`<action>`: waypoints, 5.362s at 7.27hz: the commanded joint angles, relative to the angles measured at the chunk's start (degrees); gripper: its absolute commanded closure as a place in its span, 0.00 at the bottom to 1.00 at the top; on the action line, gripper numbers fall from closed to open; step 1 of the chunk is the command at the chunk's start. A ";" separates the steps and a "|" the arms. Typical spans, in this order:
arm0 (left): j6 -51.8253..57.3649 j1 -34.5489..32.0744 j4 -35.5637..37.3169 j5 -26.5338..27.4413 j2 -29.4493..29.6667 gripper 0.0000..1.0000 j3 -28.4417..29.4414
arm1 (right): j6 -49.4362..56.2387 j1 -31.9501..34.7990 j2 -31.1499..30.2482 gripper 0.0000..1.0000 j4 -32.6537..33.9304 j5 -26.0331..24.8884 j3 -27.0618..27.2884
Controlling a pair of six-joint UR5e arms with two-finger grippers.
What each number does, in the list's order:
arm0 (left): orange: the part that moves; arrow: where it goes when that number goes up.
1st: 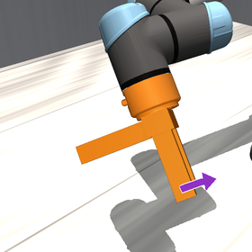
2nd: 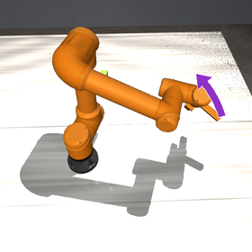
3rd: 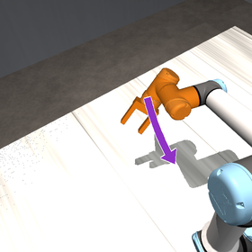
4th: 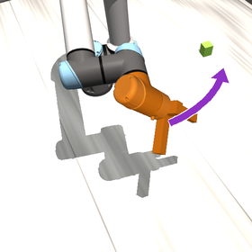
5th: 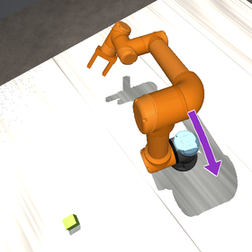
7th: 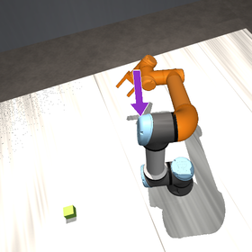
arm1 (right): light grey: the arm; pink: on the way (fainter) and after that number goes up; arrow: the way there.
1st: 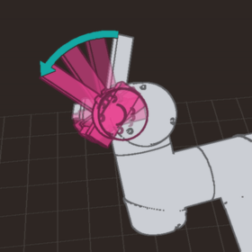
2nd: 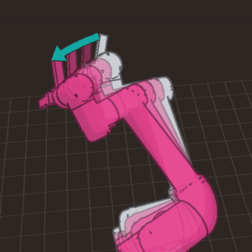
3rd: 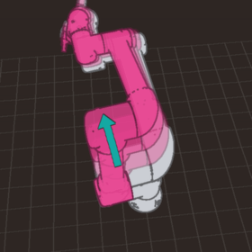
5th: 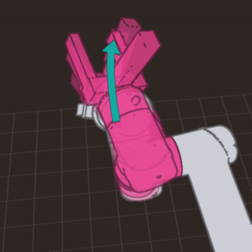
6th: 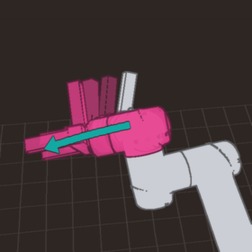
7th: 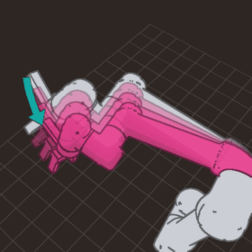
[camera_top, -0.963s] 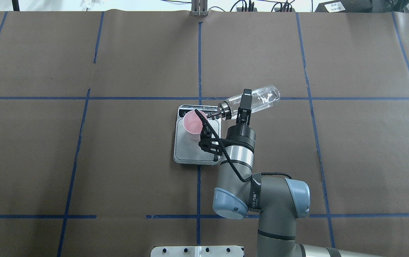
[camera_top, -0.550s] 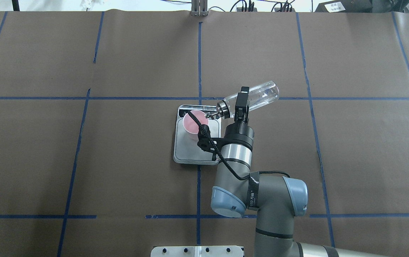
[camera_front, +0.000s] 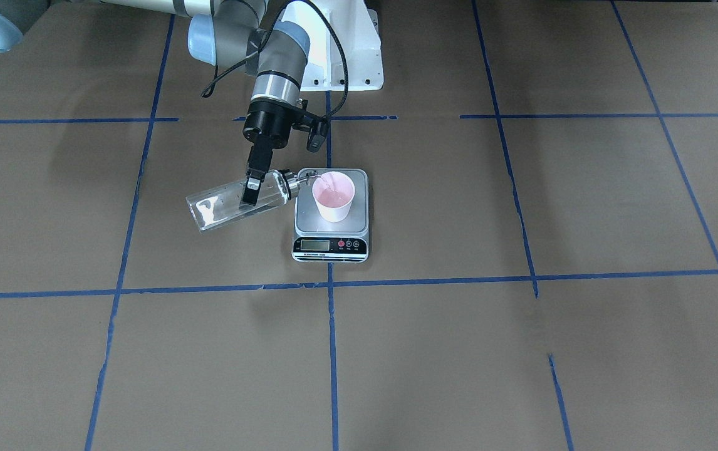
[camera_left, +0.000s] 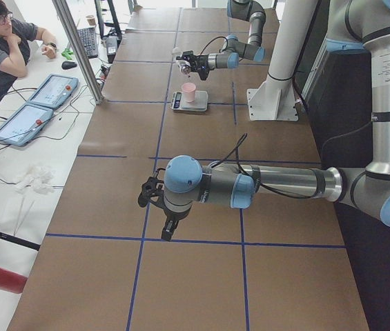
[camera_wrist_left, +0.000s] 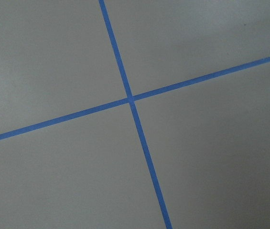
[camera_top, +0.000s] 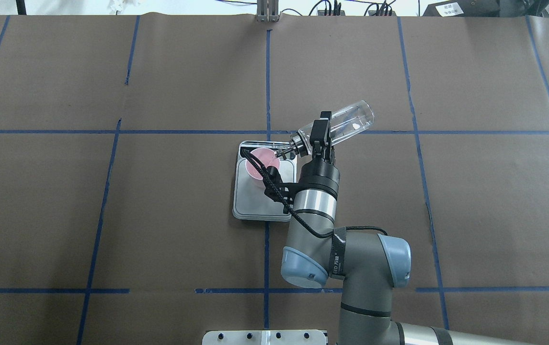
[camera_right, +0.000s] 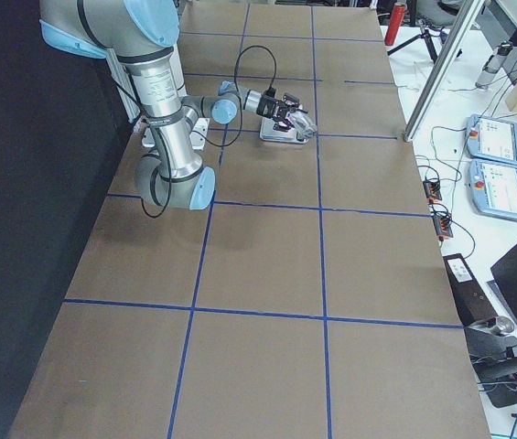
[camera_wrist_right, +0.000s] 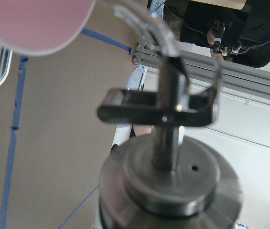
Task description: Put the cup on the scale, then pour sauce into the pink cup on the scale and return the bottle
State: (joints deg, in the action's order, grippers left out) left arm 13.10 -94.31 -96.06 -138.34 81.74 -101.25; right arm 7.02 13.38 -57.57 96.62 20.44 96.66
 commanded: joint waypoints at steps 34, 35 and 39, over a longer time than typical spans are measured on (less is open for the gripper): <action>-0.26 0.01 -0.18 0.00 0.26 0.00 -0.79 | -77.09 7.63 -30.03 1.00 -37.56 34.96 17.25; -0.26 0.01 -0.18 0.00 0.26 0.00 -0.79 | -76.55 7.54 -31.53 1.00 -37.64 32.24 16.46; -0.26 0.09 -0.18 0.00 0.26 0.00 -0.70 | -77.60 6.58 -31.29 1.00 -37.73 30.27 14.88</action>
State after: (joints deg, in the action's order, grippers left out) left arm 12.83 -94.29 -96.24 -138.34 82.00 -102.03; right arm -70.51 20.41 -89.29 58.91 51.21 112.32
